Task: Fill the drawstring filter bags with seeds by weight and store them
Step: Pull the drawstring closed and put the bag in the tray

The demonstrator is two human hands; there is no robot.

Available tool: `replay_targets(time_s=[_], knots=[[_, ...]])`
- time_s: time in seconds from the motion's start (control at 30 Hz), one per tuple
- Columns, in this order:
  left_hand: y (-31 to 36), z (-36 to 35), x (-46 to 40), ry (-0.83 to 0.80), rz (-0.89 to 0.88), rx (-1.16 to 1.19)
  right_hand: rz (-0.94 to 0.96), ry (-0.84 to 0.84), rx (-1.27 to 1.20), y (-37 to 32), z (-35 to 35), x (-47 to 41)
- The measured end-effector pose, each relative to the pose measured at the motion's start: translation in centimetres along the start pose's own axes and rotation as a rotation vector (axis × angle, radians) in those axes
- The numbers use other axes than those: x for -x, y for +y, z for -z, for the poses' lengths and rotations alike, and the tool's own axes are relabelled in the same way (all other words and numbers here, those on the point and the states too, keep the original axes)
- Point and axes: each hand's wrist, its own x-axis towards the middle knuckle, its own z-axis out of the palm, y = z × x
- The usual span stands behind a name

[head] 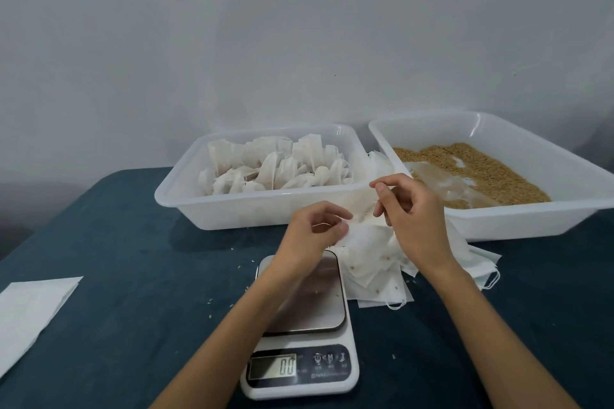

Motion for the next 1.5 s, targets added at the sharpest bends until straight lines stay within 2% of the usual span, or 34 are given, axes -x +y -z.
replay_targets(time_s=[0.17,0.3,0.4,0.47,0.53,0.67,0.97,1.03,1.17,1.27,1.33,1.43,1.5], knots=[[-0.5,1.6,0.1,0.078,-0.014,0.200,-0.025,-0.030,0.014,0.2,-0.4,0.1],[-0.9,2.5,0.5,0.082,0.034,0.323,-0.180,-0.154,-0.112,0.1,-0.8,0.1],[-1.2,3.0,1.0,0.040,0.015,0.306,-0.376,-0.328,-0.256,0.1,-1.1,0.1],[-1.2,3.2,1.5,0.015,-0.008,0.248,-0.401,-0.451,-0.322,0.0,-1.2,0.3],[-1.1,3.2,1.7,0.010,-0.024,0.202,-0.390,-0.492,-0.394,-0.1,-1.2,0.5],[-1.3,3.1,2.0,0.067,-0.063,0.041,-0.374,-0.429,-0.357,-0.2,-1.2,0.6],[-1.4,3.3,2.1,0.269,-0.223,-0.224,-0.347,-0.520,-0.210,0.1,-2.1,1.3],[-1.4,3.3,2.2,0.310,-0.255,-0.224,-0.352,-0.479,-0.203,0.0,-2.2,1.3],[-1.1,3.4,2.2,0.298,-0.116,-0.024,-0.415,-0.296,-0.314,-0.1,-1.8,1.0],[-1.4,3.6,2.1,0.342,-0.102,-0.033,-0.409,-0.308,-0.346,-0.2,-1.6,1.0],[-1.6,3.5,2.1,0.406,-0.154,-0.138,-0.397,-0.322,-0.345,-0.1,-1.9,1.4],[-1.2,3.0,2.5,0.491,-0.326,-0.344,-0.378,-0.296,-0.301,-0.2,-2.6,1.6],[-1.0,2.6,2.6,0.442,-0.394,-0.362,-0.352,-0.287,-0.284,-0.2,-2.8,1.6]])
